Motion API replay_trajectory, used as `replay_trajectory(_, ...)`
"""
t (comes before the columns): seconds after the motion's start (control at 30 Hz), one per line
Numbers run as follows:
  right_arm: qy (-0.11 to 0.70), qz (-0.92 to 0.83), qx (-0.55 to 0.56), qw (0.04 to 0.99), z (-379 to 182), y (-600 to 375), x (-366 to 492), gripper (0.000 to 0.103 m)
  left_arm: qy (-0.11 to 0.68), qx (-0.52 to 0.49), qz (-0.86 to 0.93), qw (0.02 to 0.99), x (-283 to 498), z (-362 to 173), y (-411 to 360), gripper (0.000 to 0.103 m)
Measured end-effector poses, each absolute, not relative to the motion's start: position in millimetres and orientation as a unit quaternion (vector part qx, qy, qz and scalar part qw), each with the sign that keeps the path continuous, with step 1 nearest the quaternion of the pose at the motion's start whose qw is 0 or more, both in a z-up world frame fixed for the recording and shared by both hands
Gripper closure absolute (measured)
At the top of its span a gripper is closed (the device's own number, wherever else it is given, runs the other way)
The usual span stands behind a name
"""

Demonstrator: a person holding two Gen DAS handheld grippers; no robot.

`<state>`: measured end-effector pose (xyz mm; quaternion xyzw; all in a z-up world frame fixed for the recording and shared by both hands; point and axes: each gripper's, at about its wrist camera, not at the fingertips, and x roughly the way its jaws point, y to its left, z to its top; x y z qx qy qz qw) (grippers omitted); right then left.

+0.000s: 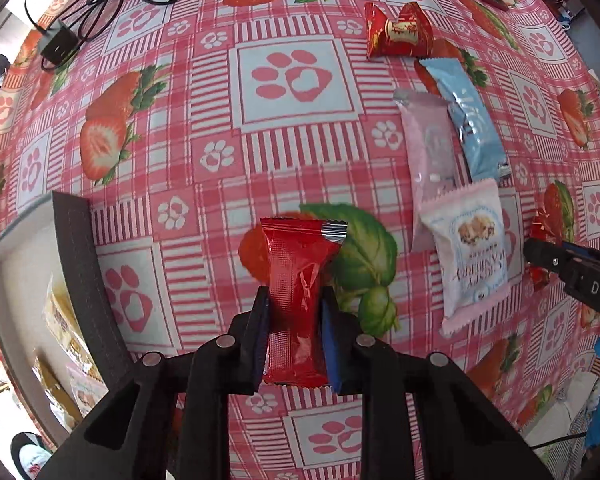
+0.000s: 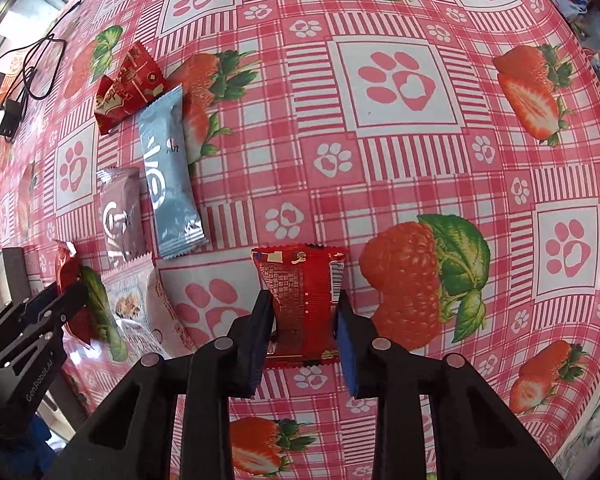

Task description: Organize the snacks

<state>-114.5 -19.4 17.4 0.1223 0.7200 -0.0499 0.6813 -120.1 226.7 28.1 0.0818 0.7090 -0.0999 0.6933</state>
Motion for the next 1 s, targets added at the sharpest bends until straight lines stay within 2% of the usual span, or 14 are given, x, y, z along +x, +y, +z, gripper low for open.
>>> replay_trajectory(0.1, 0.731, -0.034, 0.113, 0.672, 15.2, -23.1, -141.9, 0.071, 0.716, 0.083, -0.111, 0.684, -159.2, 28.1, 239.0, 0.077)
replay_trajectory(0.2, 0.744, -0.012, 0.115, 0.658, 13.5, -25.7, -168.9, 0.071, 0.724, 0.072, -0.121, 0.676, -184.0, 29.8, 250.5, 0.067)
replay_trajectory(0.23, 0.745, -0.002, 0.127, 0.654, 13.1, -28.5, -175.6, 0.071, 0.727, 0.064, -0.123, 0.672, -189.6, 30.4, 254.9, 0.055)
replay_trajectory(0.27, 0.746, 0.003, 0.142, 0.650, 12.4, -32.6, -180.8, 0.070, 0.727, 0.060, -0.121, 0.673, -198.4, 30.9, 262.3, 0.049)
replay_trajectory(0.3, 0.748, -0.002, 0.156, 0.645, 11.0, -40.6, -183.1, 0.064, 0.724, 0.060, -0.118, 0.677, -200.9, 32.6, 268.2, 0.041)
replay_trajectory(0.37, 0.744, -0.029, 0.170, 0.646, 11.7, -54.3, -188.0, 0.006, 0.718, 0.066, -0.112, 0.683, -195.3, 36.0, 278.4, 0.035)
replay_trajectory(0.4, 0.737, -0.041, 0.177, 0.651, 14.2, -61.0, -188.4, 0.004, 0.717, 0.068, -0.112, 0.684, -194.5, 37.2, 280.4, 0.033)
replay_trajectory(0.47, 0.734, -0.054, 0.188, 0.650, 15.9, -70.9, -188.7, 0.004, 0.717, 0.075, -0.115, 0.683, -187.2, 37.7, 281.1, 0.028)
replay_trajectory(0.57, 0.739, -0.052, 0.180, 0.647, 11.1, -101.4, -204.5, 0.004, 0.718, 0.095, -0.120, 0.679, -174.1, 36.2, 263.9, 0.027)
replay_trajectory(0.7, 0.745, -0.047, 0.158, 0.646, 3.1, -62.9, -191.5, 0.004, 0.727, 0.117, -0.106, 0.668, -168.3, 22.1, 235.9, 0.026)
replay_trajectory(0.8, 0.756, -0.062, 0.157, 0.632, -9.6, -49.1, -177.2, 0.004, 0.727, 0.119, -0.103, 0.669, -170.6, 12.8, 234.6, 0.016)
replay_trajectory(0.83, 0.761, -0.068, 0.154, 0.627, -11.7, -45.4, -175.2, 0.004, 0.729, 0.120, -0.105, 0.666, -174.6, 10.6, 231.8, 0.011)
replay_trajectory(0.87, 0.762, -0.075, 0.143, 0.627, -13.7, -41.6, -173.0, 0.001, 0.732, 0.125, -0.106, 0.661, -177.0, 5.1, 227.9, 0.002)
replay_trajectory(1.0, 0.760, -0.082, 0.118, 0.633, -20.3, -27.5, -171.0, 0.000, 0.736, 0.122, -0.103, 0.658, -177.3, -11.9, 231.3, 0.000)
